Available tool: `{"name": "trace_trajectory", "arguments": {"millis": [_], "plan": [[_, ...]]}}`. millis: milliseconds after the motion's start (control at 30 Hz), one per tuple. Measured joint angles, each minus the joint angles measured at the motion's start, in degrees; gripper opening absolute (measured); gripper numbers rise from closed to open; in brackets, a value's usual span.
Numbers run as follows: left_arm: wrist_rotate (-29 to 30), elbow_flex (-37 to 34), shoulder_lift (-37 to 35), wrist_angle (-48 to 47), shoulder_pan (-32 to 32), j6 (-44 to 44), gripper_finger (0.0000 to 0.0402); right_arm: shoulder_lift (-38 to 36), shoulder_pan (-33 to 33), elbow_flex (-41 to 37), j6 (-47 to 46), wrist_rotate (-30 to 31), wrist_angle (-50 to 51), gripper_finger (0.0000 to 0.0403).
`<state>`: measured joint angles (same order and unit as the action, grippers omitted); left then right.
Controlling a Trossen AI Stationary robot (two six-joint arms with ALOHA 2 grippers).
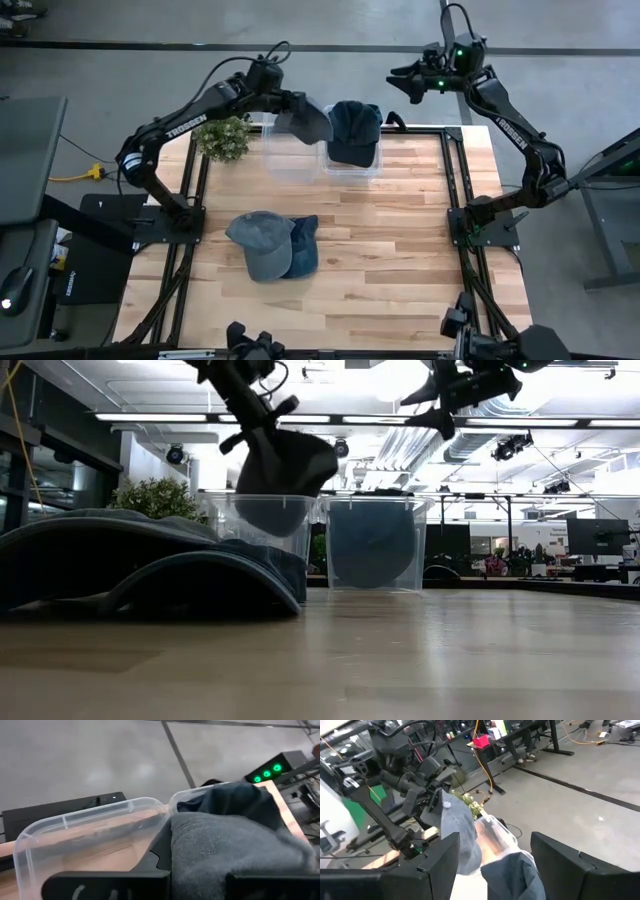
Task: Pick & Place hat
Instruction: Put the right gray cap into the left transparent bin
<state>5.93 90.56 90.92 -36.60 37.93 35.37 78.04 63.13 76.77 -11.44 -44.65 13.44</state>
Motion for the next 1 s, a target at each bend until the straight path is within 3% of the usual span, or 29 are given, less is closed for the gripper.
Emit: {"name": "trace_trajectory", "arguments": {"millis": [367,800,1000], "plan": [[1.8,-0.8,2.1,0.7,2.1,0.3,0.0000,0.0,0.0,0.0,1.4,1.9,1.2,0.0238],[-5.1,-9.3,2.1,11.2,5.8,2.2,0.0000,0.0,0.0,0.0,1.1,5.4,1.0,0.0238],[-4.9,-11.1,2.1,11.6,6.5,2.7,0.0000,0.0,0.0,0.0,1.0,7.3,1.0,0.0238]]}}
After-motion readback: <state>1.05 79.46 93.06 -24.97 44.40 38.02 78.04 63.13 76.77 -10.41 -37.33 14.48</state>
